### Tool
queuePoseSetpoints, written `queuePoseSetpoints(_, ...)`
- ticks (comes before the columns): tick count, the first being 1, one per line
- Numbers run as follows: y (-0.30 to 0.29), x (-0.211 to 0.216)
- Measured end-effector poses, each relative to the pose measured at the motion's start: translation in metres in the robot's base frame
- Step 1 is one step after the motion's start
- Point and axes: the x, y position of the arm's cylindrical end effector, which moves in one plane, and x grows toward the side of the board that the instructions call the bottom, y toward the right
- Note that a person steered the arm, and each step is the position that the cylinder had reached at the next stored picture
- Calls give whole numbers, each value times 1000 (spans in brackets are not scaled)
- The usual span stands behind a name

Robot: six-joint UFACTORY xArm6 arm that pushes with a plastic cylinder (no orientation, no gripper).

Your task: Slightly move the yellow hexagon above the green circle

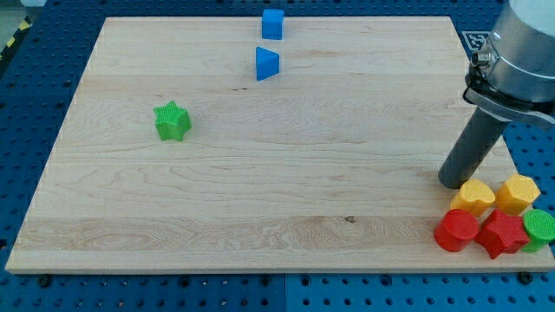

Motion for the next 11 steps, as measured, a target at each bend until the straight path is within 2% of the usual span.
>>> queuePoseSetpoints(2,0,1)
queuePoseSetpoints(4,15,-26)
queuePoseSetpoints(8,58,-5)
queuePoseSetpoints(9,54,-10)
queuePoseSetpoints(10,22,-33)
queuePoseSetpoints(11,-25,-34)
